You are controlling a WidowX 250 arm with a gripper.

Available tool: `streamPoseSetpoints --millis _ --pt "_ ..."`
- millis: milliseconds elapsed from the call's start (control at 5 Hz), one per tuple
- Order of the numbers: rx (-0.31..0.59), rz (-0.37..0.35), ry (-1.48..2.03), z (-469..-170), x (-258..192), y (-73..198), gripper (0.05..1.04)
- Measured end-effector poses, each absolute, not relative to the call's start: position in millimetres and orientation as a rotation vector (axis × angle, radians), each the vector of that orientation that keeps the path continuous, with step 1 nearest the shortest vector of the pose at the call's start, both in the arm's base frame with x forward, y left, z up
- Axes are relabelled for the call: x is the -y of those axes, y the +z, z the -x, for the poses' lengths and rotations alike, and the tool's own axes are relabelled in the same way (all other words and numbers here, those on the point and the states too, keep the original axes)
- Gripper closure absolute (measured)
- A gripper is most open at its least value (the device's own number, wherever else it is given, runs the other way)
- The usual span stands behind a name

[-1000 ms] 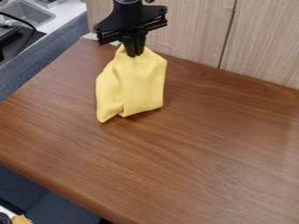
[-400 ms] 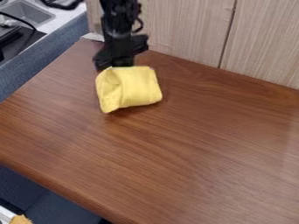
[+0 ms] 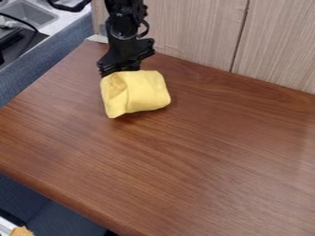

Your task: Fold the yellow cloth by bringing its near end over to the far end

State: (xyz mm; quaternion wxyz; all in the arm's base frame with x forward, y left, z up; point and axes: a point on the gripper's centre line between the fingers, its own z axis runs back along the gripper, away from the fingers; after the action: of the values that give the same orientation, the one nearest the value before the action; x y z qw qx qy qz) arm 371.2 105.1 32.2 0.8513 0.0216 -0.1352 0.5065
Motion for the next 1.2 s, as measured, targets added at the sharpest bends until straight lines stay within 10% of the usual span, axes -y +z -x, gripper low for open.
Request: streamPoseSetpoints --millis 600,1200 --pt "0.282 -0.048 1.062 -364.1 -103.6 59.9 0.098" --pt "0.369 -0.045 1.078 -358.8 -102.9 130.5 0.083"
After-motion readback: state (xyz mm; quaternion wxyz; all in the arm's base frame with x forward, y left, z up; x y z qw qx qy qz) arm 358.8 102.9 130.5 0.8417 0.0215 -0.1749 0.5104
